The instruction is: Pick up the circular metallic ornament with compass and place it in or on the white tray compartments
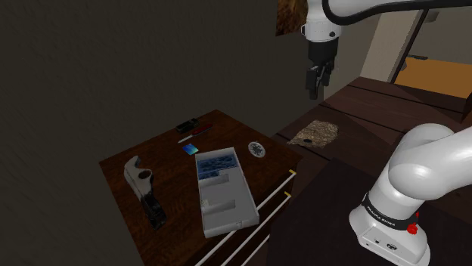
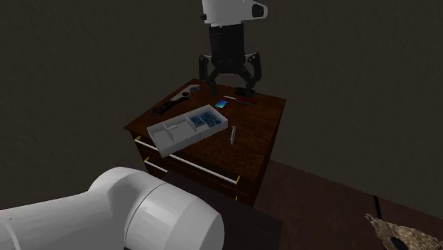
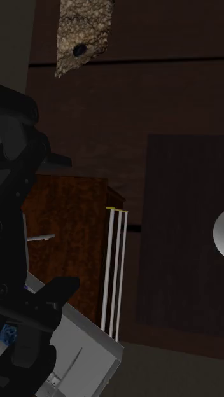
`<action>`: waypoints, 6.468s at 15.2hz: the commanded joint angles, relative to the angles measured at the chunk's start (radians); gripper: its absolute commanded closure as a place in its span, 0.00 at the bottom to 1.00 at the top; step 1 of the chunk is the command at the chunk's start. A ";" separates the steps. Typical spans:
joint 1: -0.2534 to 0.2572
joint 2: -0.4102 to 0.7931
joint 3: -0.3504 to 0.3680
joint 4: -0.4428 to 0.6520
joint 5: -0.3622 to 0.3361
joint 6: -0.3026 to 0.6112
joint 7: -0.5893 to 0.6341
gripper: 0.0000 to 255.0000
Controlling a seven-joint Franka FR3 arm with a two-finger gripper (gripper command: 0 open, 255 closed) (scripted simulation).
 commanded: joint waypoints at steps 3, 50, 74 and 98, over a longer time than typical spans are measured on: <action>0.004 0.041 0.003 -0.028 0.004 0.069 0.007 0.00; 0.031 0.932 0.046 0.056 -0.071 0.869 0.120 1.00; 0.029 0.740 0.057 0.136 -0.012 0.602 0.060 1.00; 0.256 0.906 0.262 0.363 -0.008 0.499 0.481 1.00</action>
